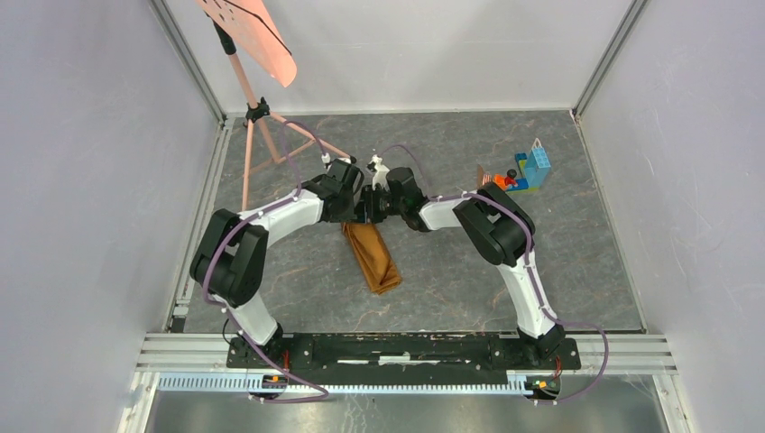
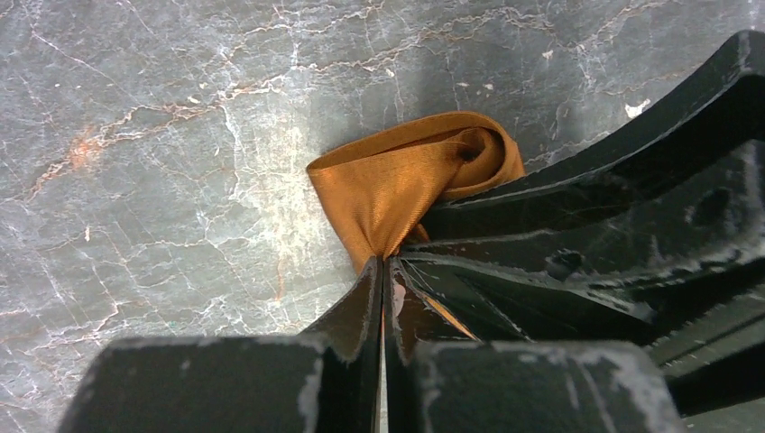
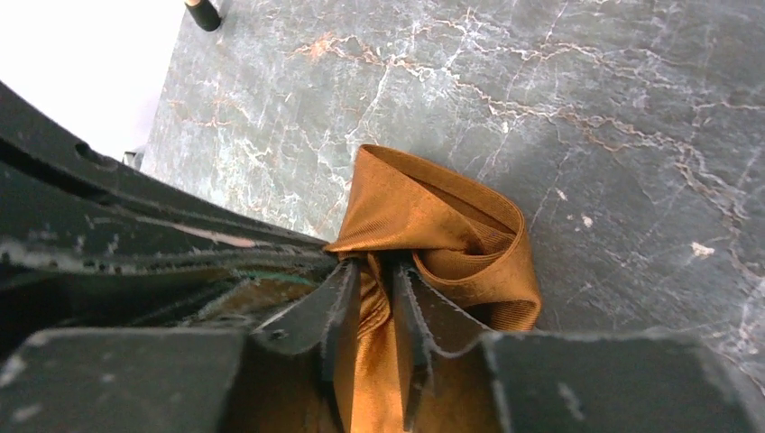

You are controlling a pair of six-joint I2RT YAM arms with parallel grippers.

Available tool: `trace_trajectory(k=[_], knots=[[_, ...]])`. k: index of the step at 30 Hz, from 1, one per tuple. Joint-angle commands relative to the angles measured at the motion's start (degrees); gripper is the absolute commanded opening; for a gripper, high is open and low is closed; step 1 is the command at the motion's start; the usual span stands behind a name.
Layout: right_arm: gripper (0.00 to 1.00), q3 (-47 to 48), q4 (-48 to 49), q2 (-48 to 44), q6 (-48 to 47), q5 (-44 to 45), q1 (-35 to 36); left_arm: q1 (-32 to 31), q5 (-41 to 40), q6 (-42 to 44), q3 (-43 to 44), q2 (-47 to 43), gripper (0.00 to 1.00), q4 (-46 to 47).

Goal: Fold the napkin into a case and place the utensils inside
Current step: Stuff the top corner of the smaller-rectangle-folded napkin into the folded napkin.

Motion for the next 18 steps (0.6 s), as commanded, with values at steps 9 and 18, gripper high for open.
trace_trajectory(k=[9, 18], knots=[[0.41, -7.44, 7.91, -8.22, -0.48, -8.74, -2.61, 0.68, 0.28, -1.71, -2.07, -4.88, 0.02, 1.47], [0.22, -3.56, 7.68, -4.27, 0.52, -8.38, -2.36, 0.69, 2.39, -1.68, -2.78, -5.25, 0.02, 2.16]])
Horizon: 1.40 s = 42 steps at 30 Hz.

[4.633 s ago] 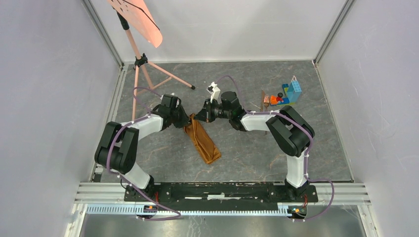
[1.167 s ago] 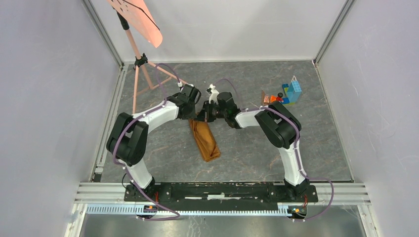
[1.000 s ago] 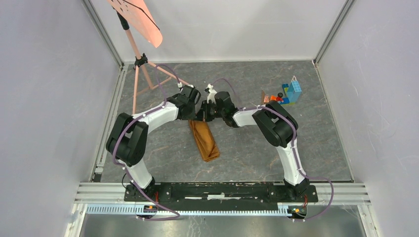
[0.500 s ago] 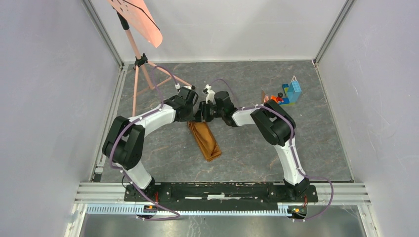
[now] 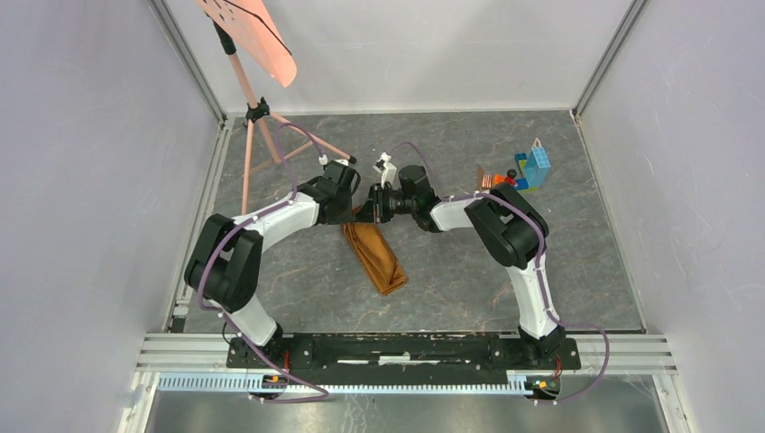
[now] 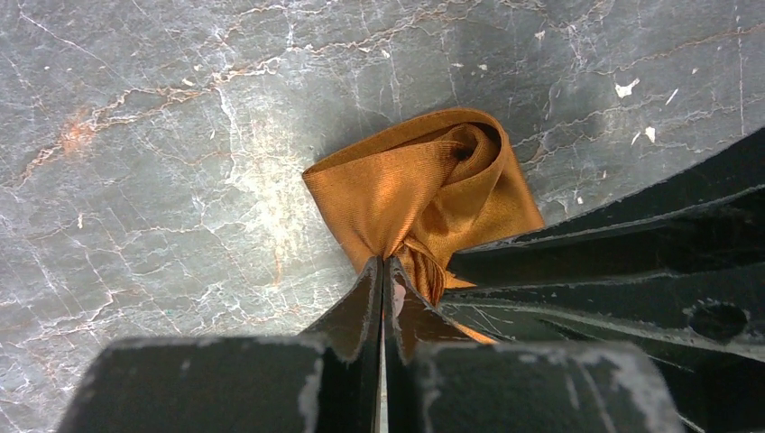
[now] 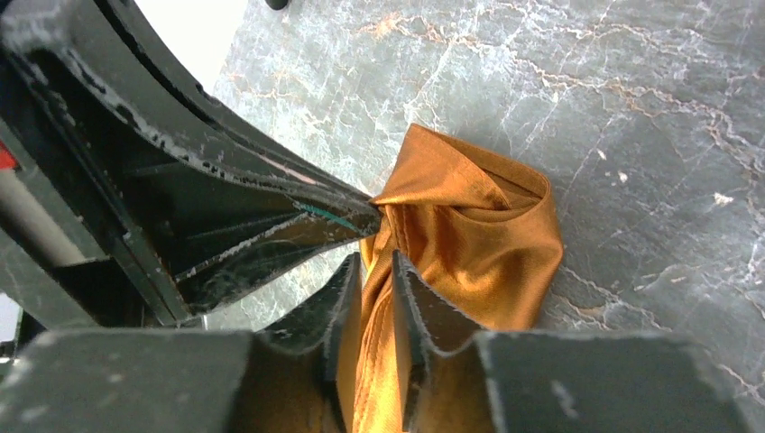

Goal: Fold the napkin into a case and place the utensils inside
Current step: Stuff the top corner of the smaller-rectangle-folded napkin into the folded napkin.

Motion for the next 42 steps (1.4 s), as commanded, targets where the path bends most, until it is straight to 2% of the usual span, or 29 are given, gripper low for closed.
trace_trajectory(k=[1, 8, 13, 15, 19, 23, 30, 38, 42], knots=[[0.21, 4.36, 2.06, 1.91, 0.45, -0.48, 0.4, 0.17, 1.44, -1.67, -0.42, -2.13, 0.02, 1.95], [0.12, 10.04, 0.46, 6.21, 1.19, 0.35, 2.68, 0.17, 2.28, -1.31, 0.02, -2.12, 0.02, 1.96], [0.1, 11.39, 0.81, 8.42, 2.53, 1.11, 4.14, 0.18, 1.82, -1.33, -0.05, -1.98, 0.02, 1.92], [0.13, 11.1, 0.46, 8.02, 2.41, 0.47, 4.04, 0.17, 1.64, -1.42, -0.28, -2.05, 0.02, 1.89], [0.26, 7.52, 1.29, 4.04, 1.88, -0.36, 2.51, 0.15, 0.89, -1.51, -0.64, -1.79, 0.02, 1.64], [0.29, 2.59, 3.05, 0.08, 1.95, -0.74, 0.22, 0.16, 0.29, -1.26, -1.21, -1.96, 0.02, 1.68], [0.09, 4.78, 0.07, 2.52, -0.27, 0.13, 1.1, 0.15, 0.95, -1.29, -1.5, -2.36, 0.02, 1.72], [0.04, 10.31, 1.2, 8.05, 2.69, 0.94, 6.21, 0.17, 2.14, -1.51, -1.03, -2.5, 0.02, 1.47], [0.04, 7.1, 4.58, 7.81, 5.82, 3.07, 5.28, 0.17, 3.07, -2.16, -1.71, -1.99, 0.02, 2.01]])
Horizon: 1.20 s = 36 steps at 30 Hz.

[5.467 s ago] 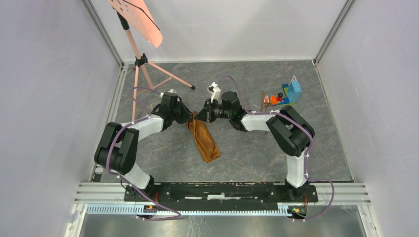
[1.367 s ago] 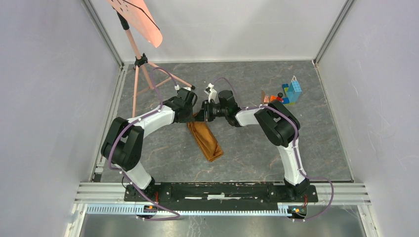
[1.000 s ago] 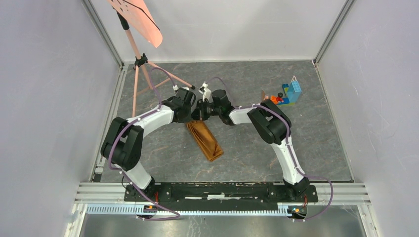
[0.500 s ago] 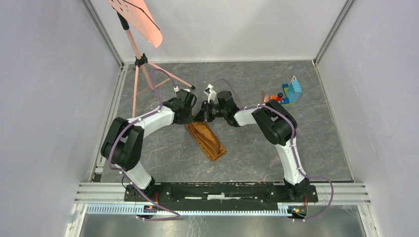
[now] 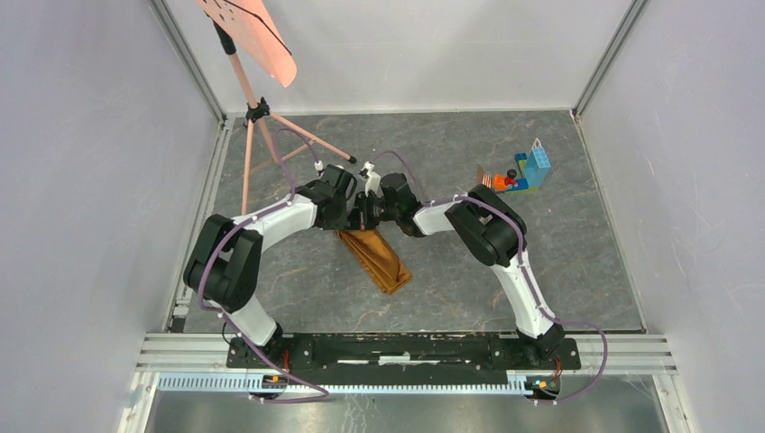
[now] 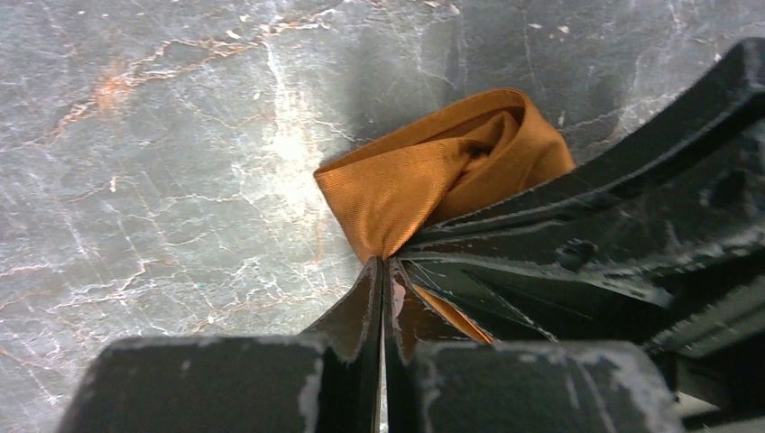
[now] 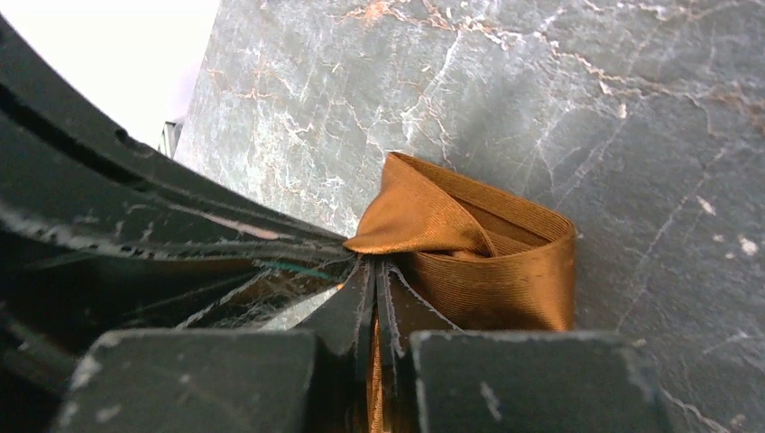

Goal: Fold the napkin into a case and place the utensils inside
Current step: Stuff the top corner of the smaller-rectangle-folded napkin into the folded napkin.

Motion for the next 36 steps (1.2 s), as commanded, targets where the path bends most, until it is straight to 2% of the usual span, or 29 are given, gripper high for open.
trace_trajectory(k=[1, 7, 17, 20, 27, 31, 34, 36], knots=[[0.04, -1.63, 6.75, 0.3, 4.34, 0.63, 0.22, -1.01, 3.69, -2.27, -0.26, -1.91, 0.02, 4.38], [0.15, -4.76, 7.19, -2.23, 2.82, -1.5, -2.07, -0.92, 3.93, -2.8, -1.89, -4.19, 0.06, 4.23], [0.24, -9.45, 6.74, -8.34, -0.13, -3.03, -5.06, -0.7, 4.71, -2.38, -1.2, -3.55, 0.04, 3.11], [0.23, -9.68, 2.98, -8.93, -3.31, -1.56, -5.21, -0.73, 4.89, -2.48, -1.2, -3.63, 0.04, 3.16], [0.12, -11.22, 7.59, -5.69, 0.2, 1.21, -1.29, -0.73, 6.88, -3.2, -0.54, -3.08, 0.04, 3.44], [0.1, -6.36, 6.85, -2.17, 1.59, 4.07, 0.91, -0.67, 9.62, -4.86, -0.67, -1.28, 0.04, 4.57], [0.1, -6.41, 7.99, -2.96, 2.23, 4.99, 0.55, -0.62, 10.02, -5.79, -1.43, -0.99, 0.04, 5.04], [0.1, -6.87, 7.09, -4.08, 1.19, 5.36, -0.04, -0.5, 9.96, -5.75, -1.92, -1.49, 0.08, 5.11]])
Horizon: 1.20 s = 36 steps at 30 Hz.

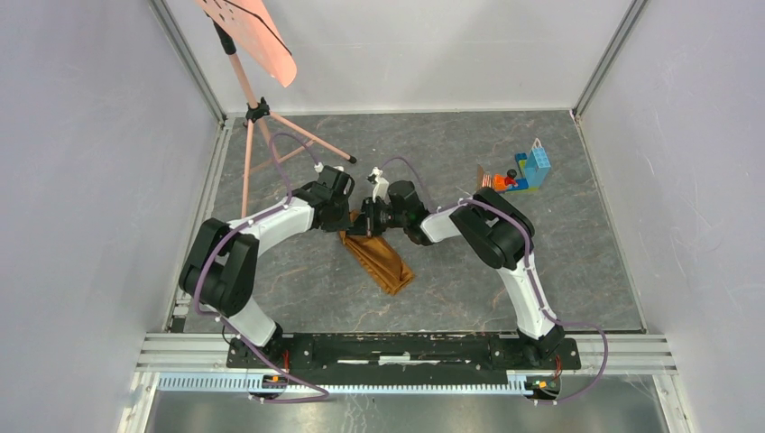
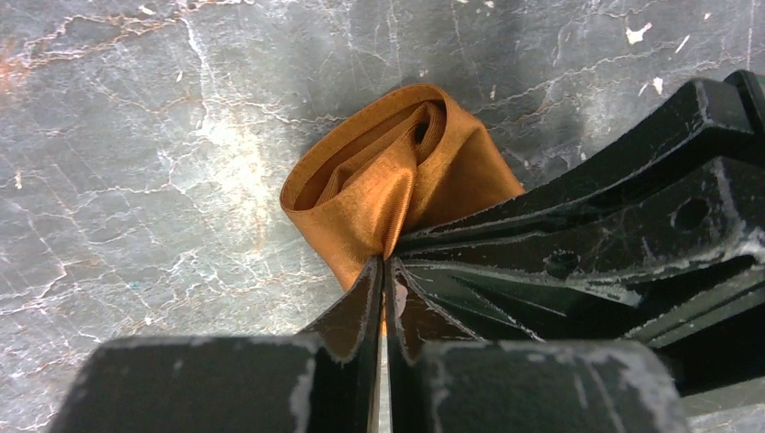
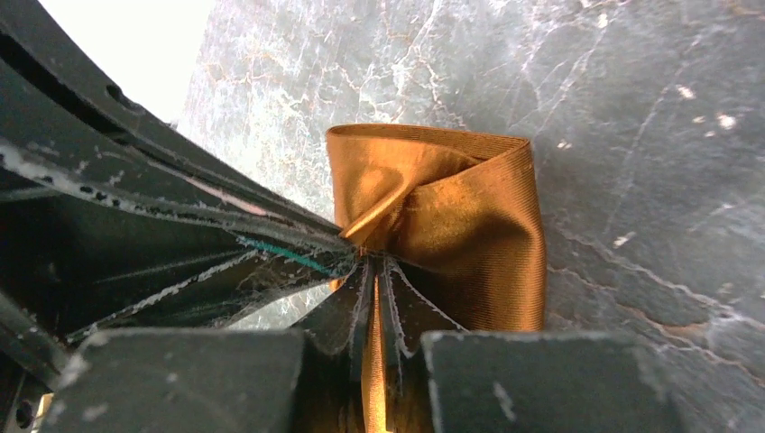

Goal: Fold the napkin into a case and place the utensils inside
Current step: Stuff the top corner of the smaller-rectangle-folded napkin into the folded napkin.

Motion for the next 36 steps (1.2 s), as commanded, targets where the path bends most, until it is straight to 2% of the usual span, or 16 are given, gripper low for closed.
trace_trajectory(k=[1, 3, 5, 6, 9, 12, 15, 19, 21, 26, 30, 33, 36], knots=[[0.1, 1.4, 1.67, -0.82, -0.51, 1.99, -0.82, -0.51, 3.14, -3.87, -0.23, 0.13, 0.12, 3.11], [0.1, 0.63, 1.98, -0.82, -0.54, 1.21, -1.37, -0.07, 3.76, -3.76, -0.25, -0.95, 0.19, 2.58], [0.12, -0.21, 2.8, -0.78, -0.63, 0.15, -1.74, 1.0, 4.87, -3.92, -0.48, -2.63, 0.39, 2.11], [0.13, -0.63, 2.81, -0.97, -0.79, -0.05, -1.76, 1.58, 5.64, -4.4, -0.78, -3.89, 0.45, 1.99], [0.14, -1.39, 3.35, -1.34, -1.01, -0.44, -1.89, 4.94, 8.48, -6.37, -2.98, -7.78, 0.48, 2.95], [0.15, -0.98, 3.2, -1.1, -1.16, -0.58, -1.89, 8.91, 10.15, -9.05, -6.79, -11.14, 0.46, 6.76], [0.15, -0.25, 2.69, -0.98, -1.33, -0.78, -1.93, 11.98, 14.81, -10.95, -7.85, -8.8, 0.38, 9.4], [0.14, -0.27, 2.01, -1.07, -1.69, 0.02, -1.86, 12.26, 14.98, -12.53, -9.57, -2.73, 0.3, 13.01], [0.13, -0.52, 1.93, -1.08, -1.71, 0.48, -1.75, 12.11, 16.3, -13.26, -10.47, 0.3, 0.24, 14.77], [0.11, 0.83, 1.67, 0.34, -0.51, 2.56, 0.01, 9.69, 16.87, -15.67, -14.33, 2.42, 0.18, 20.17], [0.09, 5.15, 1.75, 2.89, 2.27, 2.83, 1.21, 9.44, 16.6, -17.3, -17.26, 1.58, 0.16, 22.27], [0.09, 4.1, 2.01, 1.53, 2.19, 2.38, 0.83, 9.79, 16.01, -16.19, -17.08, -0.82, 0.16, 20.57], [0.12, -0.23, 1.83, -3.29, 0.81, 1.16, -0.45, 10.41, 16.28, -15.38, -16.84, -4.61, 0.24, 18.17]])
